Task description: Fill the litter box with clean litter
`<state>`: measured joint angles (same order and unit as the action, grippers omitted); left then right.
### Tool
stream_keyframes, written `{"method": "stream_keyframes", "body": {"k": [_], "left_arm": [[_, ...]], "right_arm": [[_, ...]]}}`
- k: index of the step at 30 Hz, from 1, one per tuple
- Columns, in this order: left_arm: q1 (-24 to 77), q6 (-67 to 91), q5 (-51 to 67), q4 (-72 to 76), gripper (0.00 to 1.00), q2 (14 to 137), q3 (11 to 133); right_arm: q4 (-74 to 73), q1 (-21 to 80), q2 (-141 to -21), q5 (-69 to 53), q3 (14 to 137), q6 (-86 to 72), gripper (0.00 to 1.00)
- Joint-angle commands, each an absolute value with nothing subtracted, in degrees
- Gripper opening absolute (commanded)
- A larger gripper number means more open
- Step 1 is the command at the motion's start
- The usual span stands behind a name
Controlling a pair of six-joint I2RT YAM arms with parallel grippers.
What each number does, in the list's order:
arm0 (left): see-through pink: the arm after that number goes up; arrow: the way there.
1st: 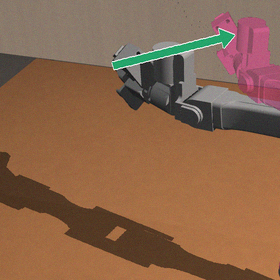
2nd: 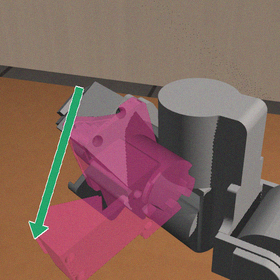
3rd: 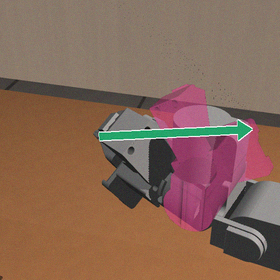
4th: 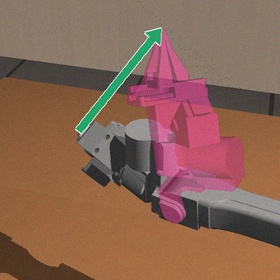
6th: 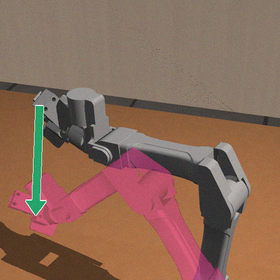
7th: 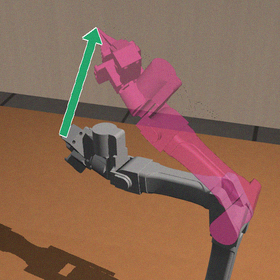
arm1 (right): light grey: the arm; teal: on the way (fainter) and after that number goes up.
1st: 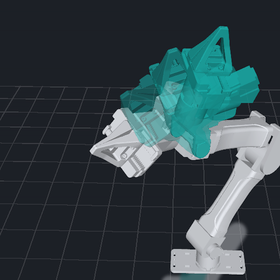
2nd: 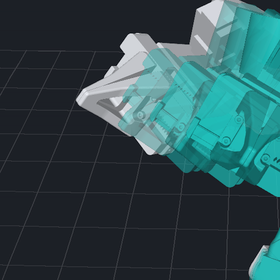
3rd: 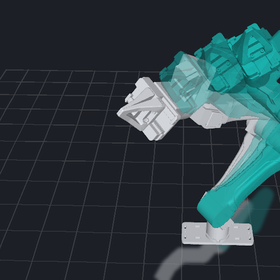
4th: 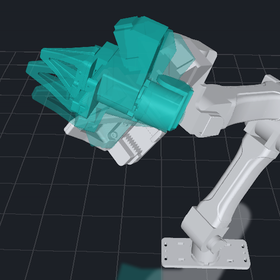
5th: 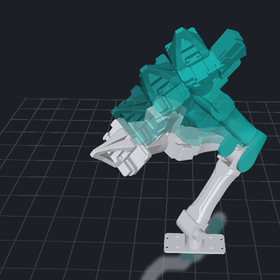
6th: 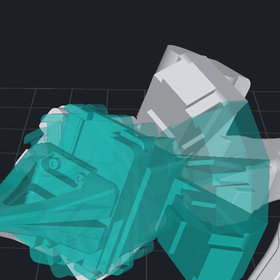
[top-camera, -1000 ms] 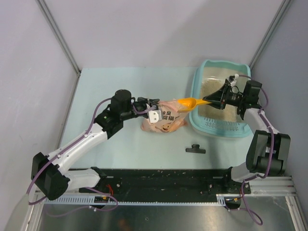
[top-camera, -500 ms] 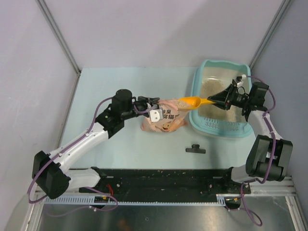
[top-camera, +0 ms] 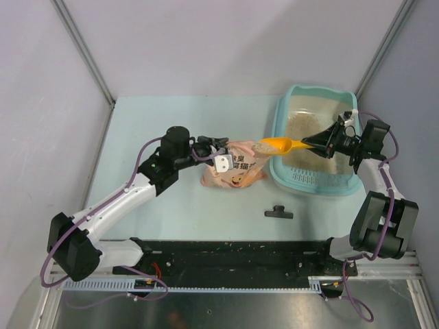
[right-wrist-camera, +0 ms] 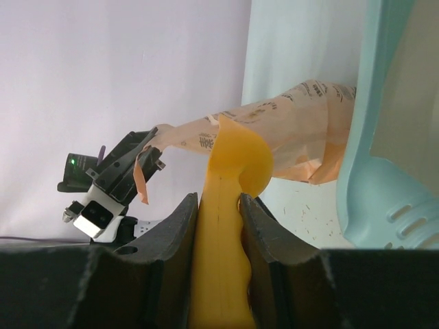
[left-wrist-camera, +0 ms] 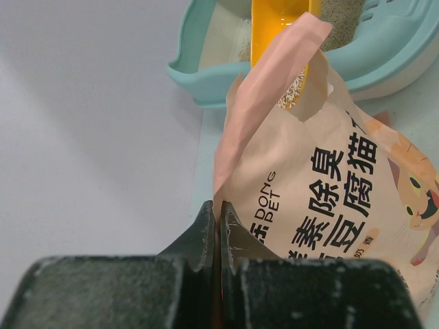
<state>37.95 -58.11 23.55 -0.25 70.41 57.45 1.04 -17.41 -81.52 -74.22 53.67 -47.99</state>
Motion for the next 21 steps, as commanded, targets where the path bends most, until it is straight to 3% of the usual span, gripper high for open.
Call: {"method": "stream_keyframes", "body": {"k": [1, 21], "left_arm": [[37.8, -60.0, 24.1, 9.5, 0.0, 70.2, 62.3], [37.8, -60.6, 24.7, 9.8, 0.0, 73.2, 63.7]], "right_arm": [[2.9, -18.4, -80.3, -75.5, 53.5, -48.5, 0.0], [1.1, -24.1, -78.6, -78.0, 53.4, -48.8, 0.0]]}}
